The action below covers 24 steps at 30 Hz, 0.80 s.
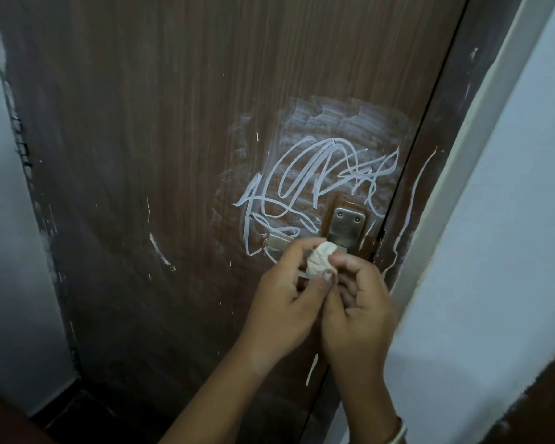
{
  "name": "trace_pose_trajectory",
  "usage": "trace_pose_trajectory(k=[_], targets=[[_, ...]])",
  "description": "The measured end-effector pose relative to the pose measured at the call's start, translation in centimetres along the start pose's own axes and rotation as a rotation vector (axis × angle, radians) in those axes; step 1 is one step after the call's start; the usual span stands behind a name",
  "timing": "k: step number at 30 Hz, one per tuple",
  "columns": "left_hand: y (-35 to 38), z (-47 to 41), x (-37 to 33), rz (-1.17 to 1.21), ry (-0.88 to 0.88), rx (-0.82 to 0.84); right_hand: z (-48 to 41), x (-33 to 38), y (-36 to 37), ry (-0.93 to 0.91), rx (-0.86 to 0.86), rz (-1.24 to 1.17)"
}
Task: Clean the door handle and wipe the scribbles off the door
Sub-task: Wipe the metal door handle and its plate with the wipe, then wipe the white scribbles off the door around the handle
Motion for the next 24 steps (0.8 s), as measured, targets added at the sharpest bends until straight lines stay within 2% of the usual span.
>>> trace_pose_trajectory(k=[2, 4, 6, 8, 10, 12, 16, 20, 22, 24], targets=[[0.2, -0.5, -0.2, 0.063, -0.052, -0.074, -0.4, 0.2, 0.3, 0.057, 0.017, -0.077], [-0.4, -1.2, -0.2, 0.086, -0.11, -0.154, -0.9, 0.1, 0.2, 0.069, 0.046, -0.027], [-1.5, -2.0, -0.1, 0.059, -0.115, -0.22, -1.3, -0.2, 0.1, 0.051, 0.091, 0.139], [-2.6, -3.0, -0.4, 0.017, -0.089, -0.281, -1.5, -0.7, 0.6, 0.019, 0.21, 0.348], [-3.5, -4.3, -0.5, -0.102, -0.061, -0.358, -1.2, -1.2, 1.7, -0.006, 0.357, 0.538], [-3.9, -5.4, -0.7, -0.211, -0.04, -0.433, -0.8, -1.5, 2.7, -0.018, 0.405, 0.669], [-5.0, -8.1, -1.4, -0.258, 0.027, -0.599, -0.4, -2.0, 3.7, -0.022, 0.373, 0.758], [-6.4, -11.5, -2.0, -0.41, 0.101, -0.753, -0.4, -2.7, 4.1, -0.066, 0.348, 0.804], [-6.3, -12.8, -2.8, -0.5, 0.174, -0.783, -0.3, -2.9, 4.5, -0.069, 0.324, 0.826], [-5.6, -13.9, -3.3, -0.595, 0.188, -0.735, -0.3, -3.1, 4.8, -0.075, 0.296, 0.831]])
Point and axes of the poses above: each hand's wrist, its own z-axis away from the middle knuckle, its own y-axis out of the palm, x = y × z, the point moved 2 cm from there along -z, towards the middle knuckle, and after that the axes turned 11 degrees about -z, right-handed, at the moved point
